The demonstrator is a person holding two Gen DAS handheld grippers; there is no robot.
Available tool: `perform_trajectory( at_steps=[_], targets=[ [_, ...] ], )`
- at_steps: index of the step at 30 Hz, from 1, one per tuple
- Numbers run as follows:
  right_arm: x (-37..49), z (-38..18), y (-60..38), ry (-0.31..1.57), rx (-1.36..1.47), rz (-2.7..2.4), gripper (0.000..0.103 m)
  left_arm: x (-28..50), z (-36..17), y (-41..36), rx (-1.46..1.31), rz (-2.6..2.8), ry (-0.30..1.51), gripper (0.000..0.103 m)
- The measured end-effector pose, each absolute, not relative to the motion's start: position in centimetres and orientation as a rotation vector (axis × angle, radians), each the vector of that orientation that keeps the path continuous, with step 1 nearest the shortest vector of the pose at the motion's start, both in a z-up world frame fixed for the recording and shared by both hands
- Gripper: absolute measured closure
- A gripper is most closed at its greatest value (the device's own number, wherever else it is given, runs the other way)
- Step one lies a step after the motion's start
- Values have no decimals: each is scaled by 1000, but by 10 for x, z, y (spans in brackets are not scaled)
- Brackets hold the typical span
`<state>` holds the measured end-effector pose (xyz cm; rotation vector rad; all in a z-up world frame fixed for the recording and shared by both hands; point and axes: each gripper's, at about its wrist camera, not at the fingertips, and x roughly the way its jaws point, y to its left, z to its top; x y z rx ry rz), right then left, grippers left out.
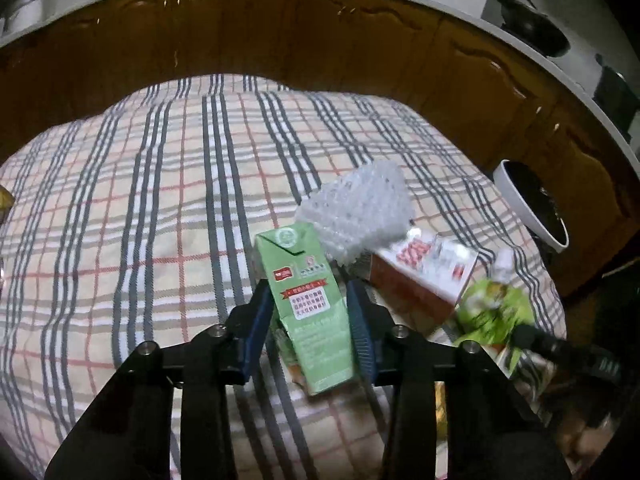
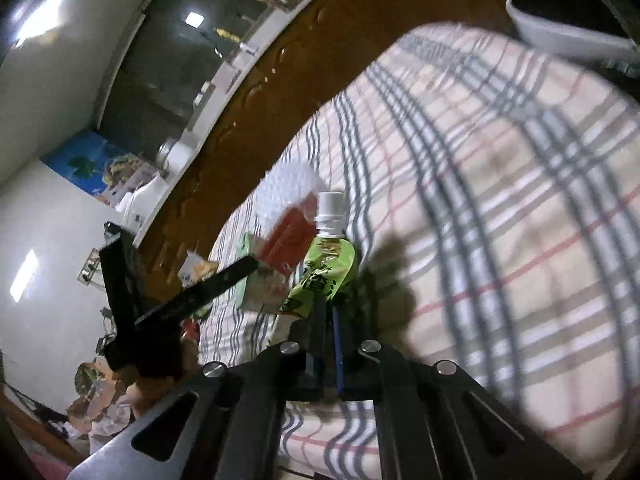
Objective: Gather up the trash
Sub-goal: 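Grasp the green juice carton with the left tool while the right tool grasps the green spout pouch, then carry the carton and pouch over the bin and open both tools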
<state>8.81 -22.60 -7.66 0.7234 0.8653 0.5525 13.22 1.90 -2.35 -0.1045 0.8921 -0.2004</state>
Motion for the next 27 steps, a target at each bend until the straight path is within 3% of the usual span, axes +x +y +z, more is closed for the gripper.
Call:
perform_trajectory(
  at_steps=[10, 27],
  targets=[
    [76, -47, -268, 733, 675, 470, 102, 114, 19, 11, -115, -245, 767, 73],
    [64, -6, -340, 554, 609, 291, 102, 132, 58, -97, -71, -479, 687, 74]
  ],
)
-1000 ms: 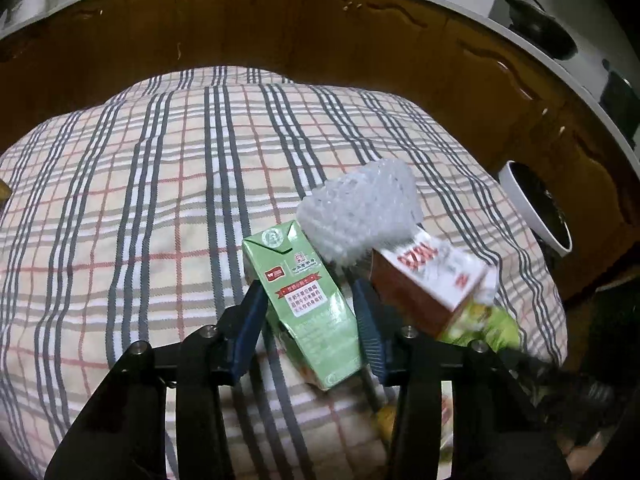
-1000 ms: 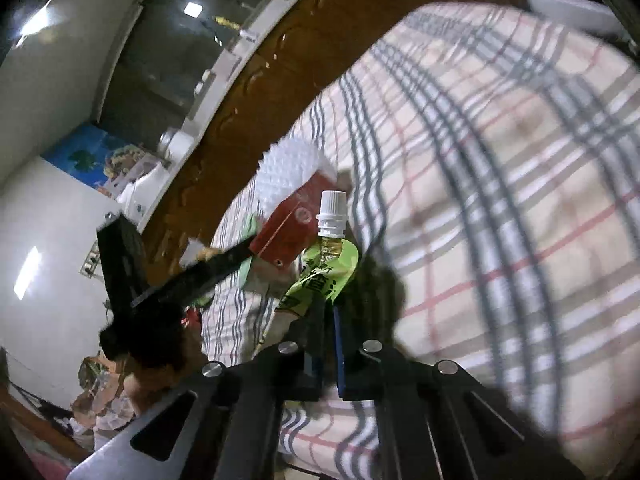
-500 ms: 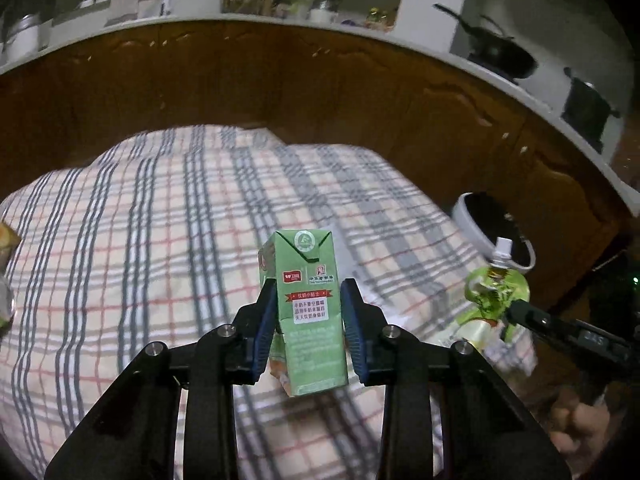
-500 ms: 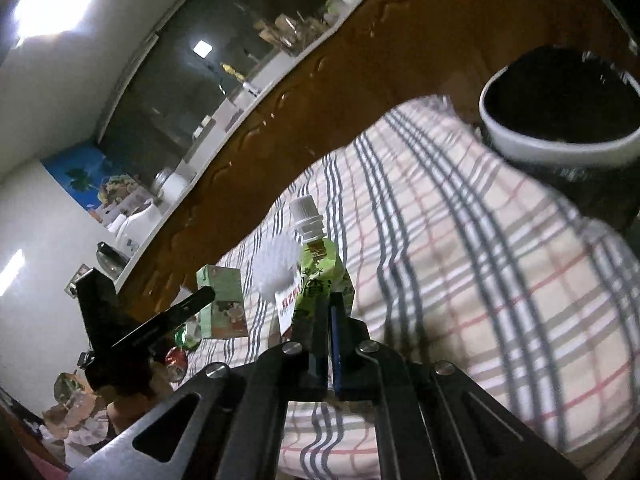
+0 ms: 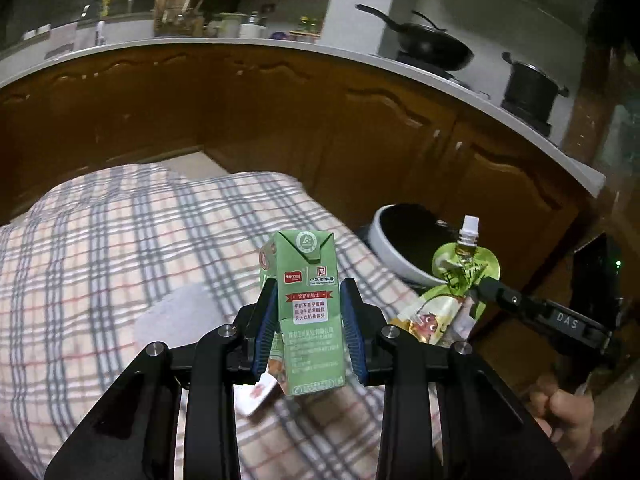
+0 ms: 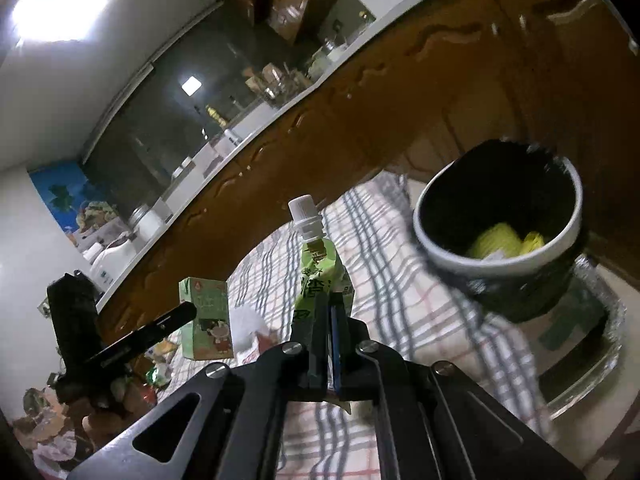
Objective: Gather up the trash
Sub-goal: 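Carry the carton and pouch over the bin and open both tools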
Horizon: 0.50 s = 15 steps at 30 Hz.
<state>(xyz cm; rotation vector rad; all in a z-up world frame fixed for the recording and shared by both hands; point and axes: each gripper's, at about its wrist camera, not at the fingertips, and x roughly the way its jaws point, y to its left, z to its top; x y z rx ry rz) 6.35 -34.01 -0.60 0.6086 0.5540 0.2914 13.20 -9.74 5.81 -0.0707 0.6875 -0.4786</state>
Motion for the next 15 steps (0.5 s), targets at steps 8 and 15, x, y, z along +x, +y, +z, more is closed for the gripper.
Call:
perform_trajectory(
  at_steps=[8, 15],
  targets=[
    [62, 2, -375, 507, 587, 204, 102, 145, 59, -148, -47, -556, 695, 74],
    [70, 12, -404, 478, 558, 125, 102, 159, 60, -184, -30, -618, 701, 74]
  ],
)
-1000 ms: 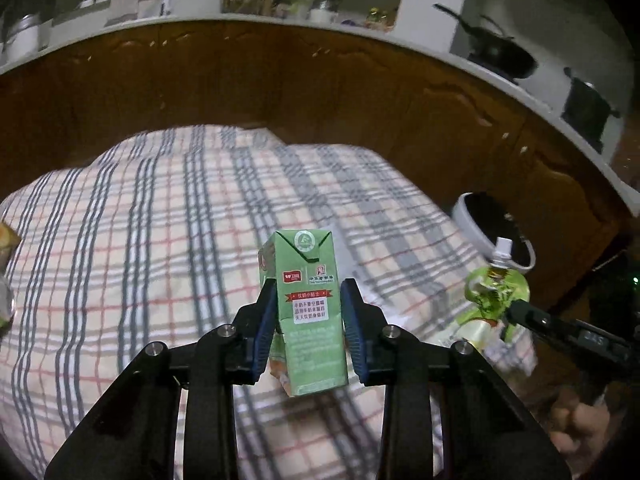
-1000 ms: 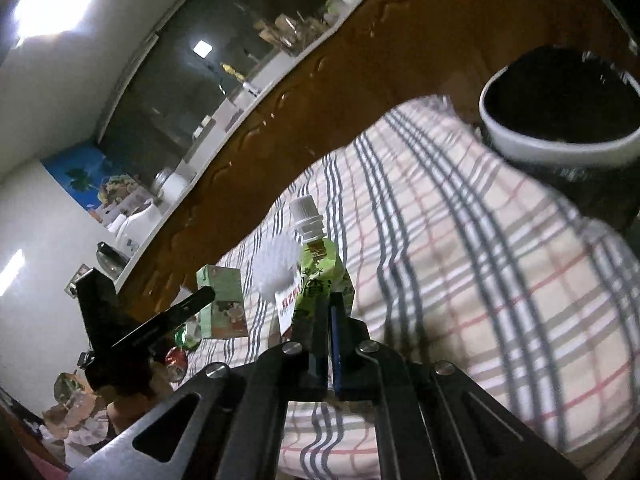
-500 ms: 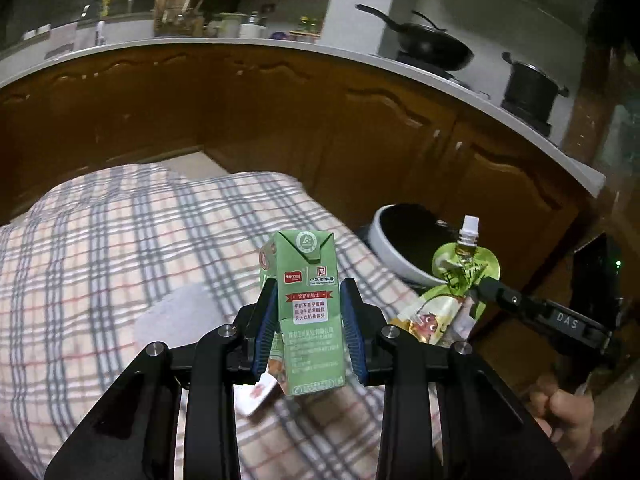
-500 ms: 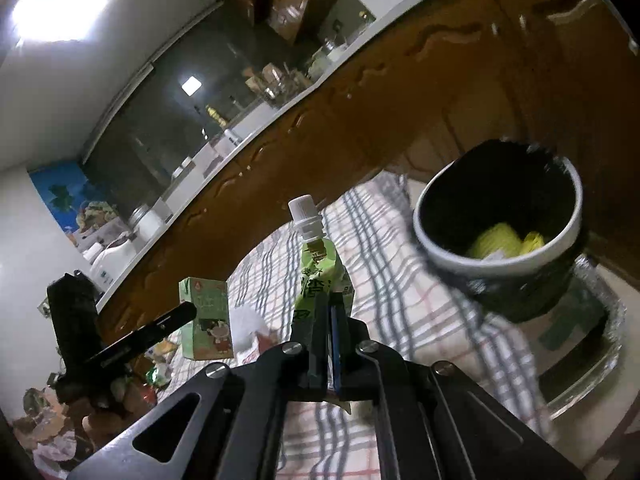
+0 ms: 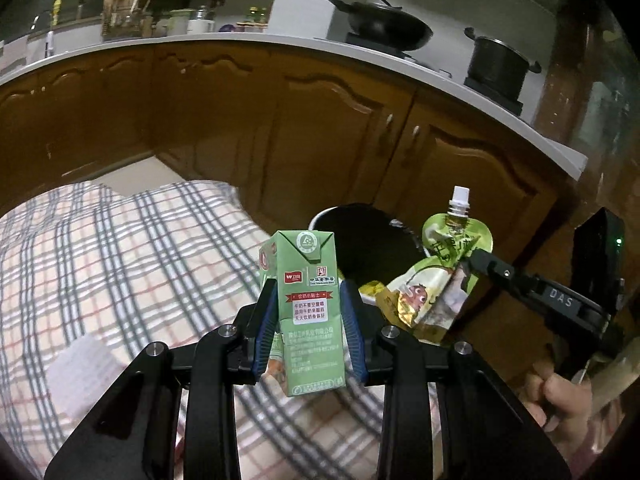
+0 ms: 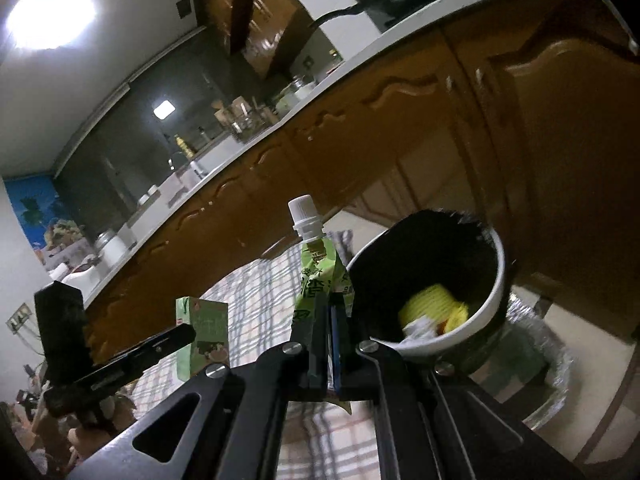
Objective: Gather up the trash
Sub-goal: 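Carry the carton and pouch over the bin and open both tools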
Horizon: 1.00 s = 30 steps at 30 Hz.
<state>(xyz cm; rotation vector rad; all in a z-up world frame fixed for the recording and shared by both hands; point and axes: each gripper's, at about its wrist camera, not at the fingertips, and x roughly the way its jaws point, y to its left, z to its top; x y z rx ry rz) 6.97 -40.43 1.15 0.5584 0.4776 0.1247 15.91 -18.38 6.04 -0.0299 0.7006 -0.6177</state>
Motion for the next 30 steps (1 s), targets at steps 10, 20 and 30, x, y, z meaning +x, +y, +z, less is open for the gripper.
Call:
perform_trajectory(
  at_steps=[10, 20, 30],
  targets=[
    [90, 17, -426, 462, 491, 25, 102, 186, 59, -235, -17, -697, 726, 74],
    [116, 13, -442, 482, 415, -52, 102, 224, 45, -296, 27, -753, 790, 74],
    [143, -3, -447, 549, 376, -72, 102, 248, 19, -326, 59, -752, 857, 74]
  ],
)
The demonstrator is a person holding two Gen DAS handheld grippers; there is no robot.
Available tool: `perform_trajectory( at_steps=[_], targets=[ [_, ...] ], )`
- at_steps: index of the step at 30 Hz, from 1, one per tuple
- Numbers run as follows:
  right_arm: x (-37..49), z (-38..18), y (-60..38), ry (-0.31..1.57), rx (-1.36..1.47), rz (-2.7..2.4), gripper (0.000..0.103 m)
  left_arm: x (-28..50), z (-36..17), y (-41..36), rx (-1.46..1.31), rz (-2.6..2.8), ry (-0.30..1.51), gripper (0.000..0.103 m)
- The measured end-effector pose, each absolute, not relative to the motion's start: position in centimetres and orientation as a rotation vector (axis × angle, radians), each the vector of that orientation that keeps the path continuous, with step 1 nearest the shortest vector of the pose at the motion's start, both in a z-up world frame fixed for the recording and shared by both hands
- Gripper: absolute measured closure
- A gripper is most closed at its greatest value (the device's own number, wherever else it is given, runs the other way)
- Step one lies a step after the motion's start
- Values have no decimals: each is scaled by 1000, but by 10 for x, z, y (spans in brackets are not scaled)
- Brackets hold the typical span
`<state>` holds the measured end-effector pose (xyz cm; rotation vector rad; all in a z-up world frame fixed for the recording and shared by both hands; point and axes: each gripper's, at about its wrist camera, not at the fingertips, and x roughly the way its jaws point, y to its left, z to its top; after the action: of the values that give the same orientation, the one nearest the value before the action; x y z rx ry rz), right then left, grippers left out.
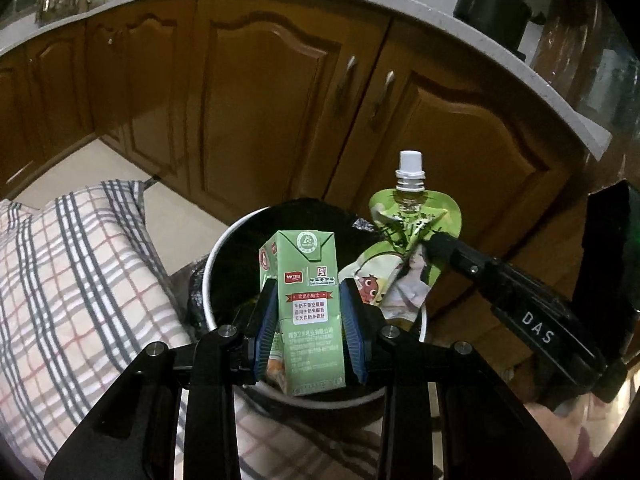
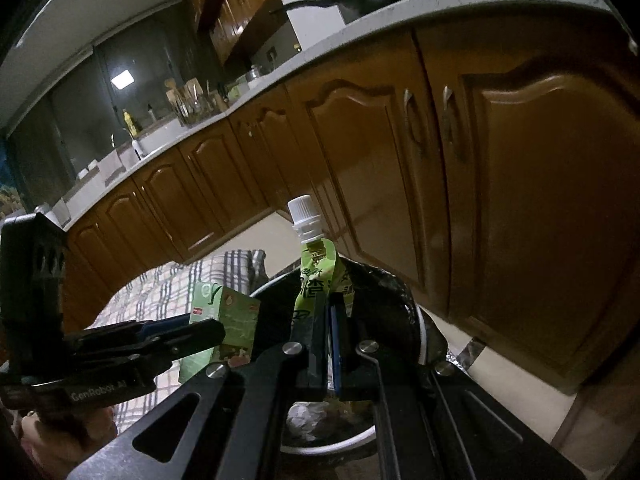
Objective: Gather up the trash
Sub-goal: 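Carry the carton and pouch over the bin and open both tools, then move both open tools back over the table toward the white foam net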
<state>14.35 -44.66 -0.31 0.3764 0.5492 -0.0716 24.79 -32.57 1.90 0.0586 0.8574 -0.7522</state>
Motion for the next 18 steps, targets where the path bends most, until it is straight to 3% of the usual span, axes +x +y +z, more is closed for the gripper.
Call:
perform_trajectory(
  at_steps=[6, 8, 10, 12, 15, 18],
  targets=[
    [159, -10, -451, 583, 395, -75, 96, 259, 9, -336, 78, -745, 896, 72],
    [161, -13, -453, 593, 419, -71, 93, 262, 6, -334, 60, -747, 912, 61],
    [160, -15, -454, 594, 428, -69, 81, 262, 5, -329, 27, -750, 914, 46],
    [155, -14, -455, 584, 434, -70, 73, 260, 7, -320, 3, -746, 910, 45],
    [145, -13, -456, 568, 459, -66, 69, 255, 11, -307, -28, -740, 895, 45],
    [135, -11, -454, 547, 480, -56, 55, 245, 16, -285, -71, -722, 872, 45]
  ],
)
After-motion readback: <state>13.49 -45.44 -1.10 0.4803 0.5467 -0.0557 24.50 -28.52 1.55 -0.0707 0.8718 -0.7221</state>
